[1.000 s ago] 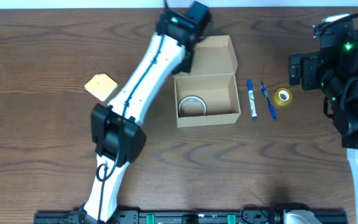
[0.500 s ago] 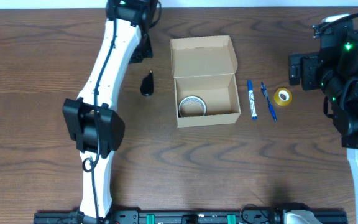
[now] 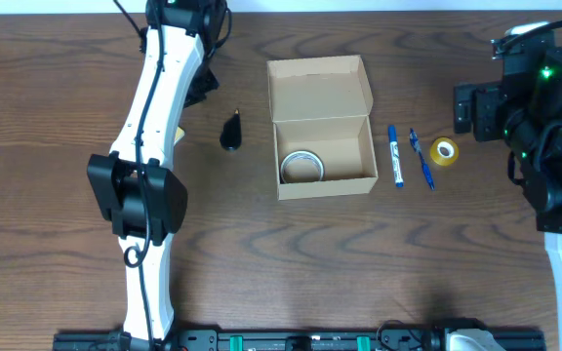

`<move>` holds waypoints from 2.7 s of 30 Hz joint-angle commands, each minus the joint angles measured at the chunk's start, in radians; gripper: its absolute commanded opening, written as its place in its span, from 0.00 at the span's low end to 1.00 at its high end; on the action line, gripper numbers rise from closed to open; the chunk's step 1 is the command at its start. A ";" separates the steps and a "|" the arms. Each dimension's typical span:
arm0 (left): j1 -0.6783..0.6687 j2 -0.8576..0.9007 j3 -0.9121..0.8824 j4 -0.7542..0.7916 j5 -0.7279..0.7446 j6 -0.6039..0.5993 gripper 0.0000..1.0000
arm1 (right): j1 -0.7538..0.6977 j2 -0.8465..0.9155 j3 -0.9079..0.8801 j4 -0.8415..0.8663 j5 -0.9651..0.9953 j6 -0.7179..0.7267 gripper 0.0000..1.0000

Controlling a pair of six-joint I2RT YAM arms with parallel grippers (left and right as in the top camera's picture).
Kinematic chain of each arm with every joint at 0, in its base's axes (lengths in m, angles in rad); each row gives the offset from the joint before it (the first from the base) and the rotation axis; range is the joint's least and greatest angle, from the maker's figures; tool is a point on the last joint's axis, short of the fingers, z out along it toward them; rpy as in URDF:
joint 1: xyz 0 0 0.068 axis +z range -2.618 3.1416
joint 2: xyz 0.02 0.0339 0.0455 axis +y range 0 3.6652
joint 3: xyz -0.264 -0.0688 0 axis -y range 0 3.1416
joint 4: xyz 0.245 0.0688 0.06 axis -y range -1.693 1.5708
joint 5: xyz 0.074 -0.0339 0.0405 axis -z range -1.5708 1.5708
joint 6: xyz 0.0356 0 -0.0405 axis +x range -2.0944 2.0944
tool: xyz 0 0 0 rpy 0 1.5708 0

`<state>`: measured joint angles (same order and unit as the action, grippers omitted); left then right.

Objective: Pack container
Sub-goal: 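Lift the left gripper out of the box and swing it left, then move the left gripper over the yellow spiral sticky-note pad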

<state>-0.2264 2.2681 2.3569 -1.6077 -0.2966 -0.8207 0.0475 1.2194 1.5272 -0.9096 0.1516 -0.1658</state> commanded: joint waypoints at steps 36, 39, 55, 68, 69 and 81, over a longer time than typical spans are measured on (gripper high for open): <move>0.069 -0.196 0.001 0.459 -0.264 0.004 0.14 | 0.013 -0.006 0.025 -0.014 0.010 -0.008 0.98; 0.072 -0.204 0.002 0.524 -0.264 0.056 0.15 | 0.013 -0.003 0.025 -0.014 0.010 -0.008 0.98; 0.051 -0.286 0.000 0.519 -0.488 0.127 0.14 | 0.013 0.024 0.025 -0.018 0.010 -0.008 0.98; 0.056 -0.551 -0.499 0.627 -0.447 0.013 0.14 | 0.012 0.024 0.025 -0.018 0.051 -0.008 0.99; 0.056 -0.592 -0.557 0.653 -0.446 0.013 0.14 | 0.012 0.024 0.025 -0.018 0.051 -0.008 0.99; 0.056 -0.843 -0.921 0.843 -0.299 0.013 0.20 | 0.013 0.024 0.025 -0.040 0.049 -0.007 0.99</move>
<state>-0.1738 1.4269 1.4635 -0.7727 -0.6567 -0.7971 0.0475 1.2419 1.5314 -0.9463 0.1902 -0.1658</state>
